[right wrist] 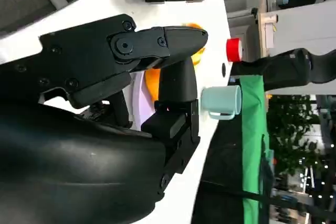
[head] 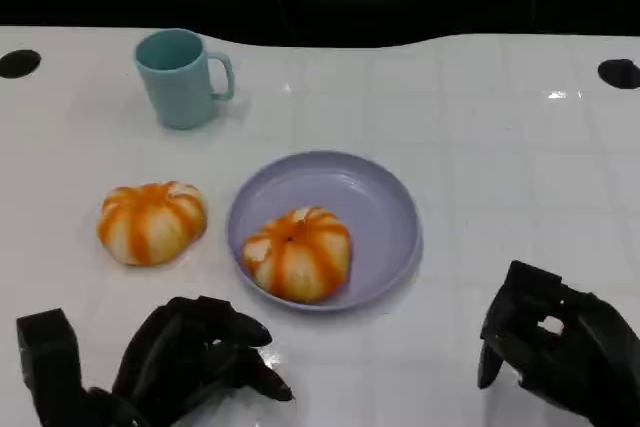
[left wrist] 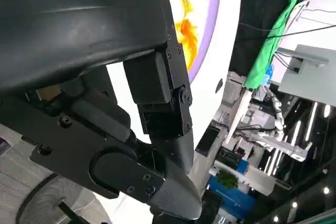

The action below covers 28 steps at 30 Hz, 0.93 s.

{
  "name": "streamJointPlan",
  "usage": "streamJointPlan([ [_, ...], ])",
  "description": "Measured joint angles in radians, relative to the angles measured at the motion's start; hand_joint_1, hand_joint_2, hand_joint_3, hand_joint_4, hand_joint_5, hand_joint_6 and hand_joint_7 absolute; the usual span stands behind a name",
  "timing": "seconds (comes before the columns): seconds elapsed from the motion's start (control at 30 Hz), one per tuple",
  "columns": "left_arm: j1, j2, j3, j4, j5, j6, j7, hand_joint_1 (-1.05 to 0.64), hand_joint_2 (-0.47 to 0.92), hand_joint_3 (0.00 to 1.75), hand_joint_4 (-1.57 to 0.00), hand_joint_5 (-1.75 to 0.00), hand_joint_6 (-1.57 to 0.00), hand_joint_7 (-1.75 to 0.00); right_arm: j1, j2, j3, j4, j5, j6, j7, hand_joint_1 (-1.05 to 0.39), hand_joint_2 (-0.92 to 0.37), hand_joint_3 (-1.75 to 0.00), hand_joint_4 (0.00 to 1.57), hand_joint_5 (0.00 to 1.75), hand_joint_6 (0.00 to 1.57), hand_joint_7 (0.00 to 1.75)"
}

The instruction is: Grasp the bread from the table and place it into the plate.

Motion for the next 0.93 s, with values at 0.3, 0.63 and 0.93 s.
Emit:
streamJointPlan([
  [0.3,0.0,0.002,0.002,0.0,0.0,0.005,0.006,-1.01,0.78,0.0,-1.57,-0.31,-1.57,-0.08,-0.015,0.015,-0.01,0.035,0.032,0.041,0.062,-0.57,-0.92,-0.2,0.74,1.75,0.62,1.75],
  [0.63,-0.001,0.003,0.009,0.001,-0.003,0.005,0.006,-1.03,0.78,0.0,-1.57,-0.33,-1.57,-0.08,-0.015,0.03,-0.01,0.046,0.025,0.053,0.076,-0.57,-0.92,-0.22,0.77,1.75,0.65,1.75],
  [0.93,-0.023,0.003,0.013,0.026,-0.007,0.0,0.006,-1.01,0.78,0.0,-1.57,-0.32,-1.57,-0.07,-0.023,0.033,-0.012,0.073,-0.007,0.051,0.075,-0.58,-0.92,-0.24,0.79,1.75,0.66,1.75],
])
